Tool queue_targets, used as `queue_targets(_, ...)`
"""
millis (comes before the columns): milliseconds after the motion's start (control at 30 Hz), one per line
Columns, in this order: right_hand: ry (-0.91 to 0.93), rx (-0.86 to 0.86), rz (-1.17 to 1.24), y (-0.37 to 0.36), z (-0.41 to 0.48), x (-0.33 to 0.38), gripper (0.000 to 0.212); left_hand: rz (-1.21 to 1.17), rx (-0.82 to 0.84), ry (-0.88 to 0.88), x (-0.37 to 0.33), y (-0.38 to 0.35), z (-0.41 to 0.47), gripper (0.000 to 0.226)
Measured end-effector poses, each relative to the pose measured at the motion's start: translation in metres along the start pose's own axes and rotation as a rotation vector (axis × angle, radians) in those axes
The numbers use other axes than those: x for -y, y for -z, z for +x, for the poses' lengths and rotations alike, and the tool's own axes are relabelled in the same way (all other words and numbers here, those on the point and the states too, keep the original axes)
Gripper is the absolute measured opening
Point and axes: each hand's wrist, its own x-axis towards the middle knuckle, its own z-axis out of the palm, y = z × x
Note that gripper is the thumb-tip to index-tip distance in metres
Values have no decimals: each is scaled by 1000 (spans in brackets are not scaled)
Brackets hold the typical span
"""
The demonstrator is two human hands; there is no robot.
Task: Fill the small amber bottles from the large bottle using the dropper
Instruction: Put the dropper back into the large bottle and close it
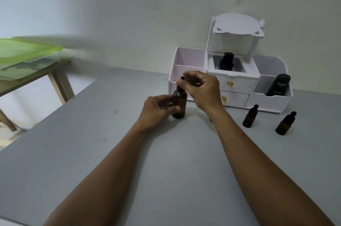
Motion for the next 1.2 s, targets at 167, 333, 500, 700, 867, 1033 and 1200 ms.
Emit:
queue_targets(167, 1, 4, 1, 1, 1, -2, 20, 15, 1, -14, 0, 1, 0, 48)
queue_targets(333, 19, 3, -7, -2, 1, -3, 27, 31, 16, 12, 2, 1, 2, 52)
queue_targets(500, 27, 1, -35, -1, 1, -3, 24, 16, 19, 7, 4, 3, 2, 51)
queue_targets(700, 13, 4, -33, 1, 1, -4, 22, 15, 21, -1, 3, 3, 3, 50)
queue_targets(867, 24, -4, -5, -2, 0, -4, 26, 35, 24, -3, 4, 2, 3, 50)
queue_targets(1033, 36, -26, -32, 0, 0, -5, 24, 17, 21, 6, 5, 2, 3, 52)
queue_targets(1200, 29, -18, -13, -3, -2, -6, 25, 15, 20, 3, 5, 2, 4, 50)
